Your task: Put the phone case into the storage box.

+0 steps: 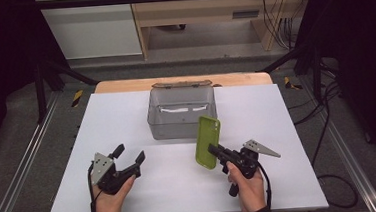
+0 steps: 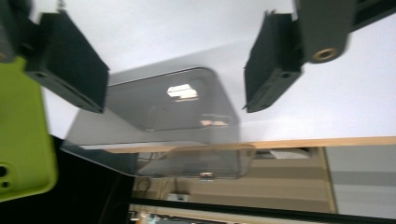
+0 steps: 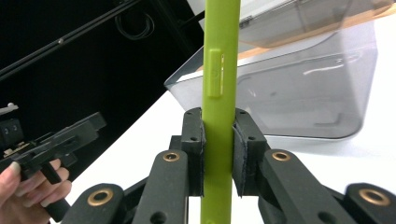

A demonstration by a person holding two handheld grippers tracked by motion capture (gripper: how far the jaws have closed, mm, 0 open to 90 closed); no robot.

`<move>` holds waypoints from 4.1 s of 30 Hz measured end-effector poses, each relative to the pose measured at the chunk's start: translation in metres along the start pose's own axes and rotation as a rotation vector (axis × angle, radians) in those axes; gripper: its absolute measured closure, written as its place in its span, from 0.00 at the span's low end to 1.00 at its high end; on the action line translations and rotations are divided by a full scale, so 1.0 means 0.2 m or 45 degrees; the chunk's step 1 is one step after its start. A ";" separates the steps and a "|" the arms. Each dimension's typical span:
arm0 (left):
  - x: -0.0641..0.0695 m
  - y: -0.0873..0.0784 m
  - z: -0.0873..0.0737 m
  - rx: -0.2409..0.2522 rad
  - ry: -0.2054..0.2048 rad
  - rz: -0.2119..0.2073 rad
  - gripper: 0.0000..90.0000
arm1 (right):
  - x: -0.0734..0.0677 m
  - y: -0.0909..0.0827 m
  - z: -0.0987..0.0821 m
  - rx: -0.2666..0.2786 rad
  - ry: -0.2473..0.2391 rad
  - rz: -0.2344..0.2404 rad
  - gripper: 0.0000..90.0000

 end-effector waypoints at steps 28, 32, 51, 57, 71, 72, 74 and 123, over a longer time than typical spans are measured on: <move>-0.30 -0.18 -0.04 0.052 -0.109 0.049 0.04 | 0.11 -0.12 0.09 0.057 -0.068 -0.143 0.86; -0.30 -0.18 -0.03 0.060 -0.113 0.045 0.03 | 0.12 -0.13 0.10 0.068 -0.065 -0.150 0.86; -0.27 -0.15 -0.06 0.038 -0.081 0.024 0.02 | 0.06 -0.13 0.32 0.082 -0.126 -0.184 0.86; -0.27 -0.16 -0.06 0.040 -0.077 0.023 0.02 | 0.02 -0.10 0.41 0.047 -0.128 -0.178 0.86; -0.27 -0.14 -0.07 0.026 -0.078 0.029 0.02 | -0.04 0.03 0.58 -0.014 -0.075 -0.140 0.86; -0.27 -0.14 -0.07 0.027 -0.081 0.028 0.02 | -0.04 0.04 0.59 -0.017 -0.076 -0.143 0.86; -0.27 -0.14 -0.07 0.028 -0.079 0.027 0.02 | -0.04 0.06 0.61 -0.023 -0.079 -0.147 0.86; -0.27 -0.14 -0.07 0.030 -0.073 0.012 0.02 | 0.02 0.35 0.72 -0.026 -0.133 -0.323 0.86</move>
Point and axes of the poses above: each handheld gripper's, and its own axes: y roughly forward along the jaws, z roughly out of its top, x roughly to its right, the point moved 7 cm from there along y, roughly forward along the jaws, and after that the axes turned 1 degree about y, right-handed, at the moved point
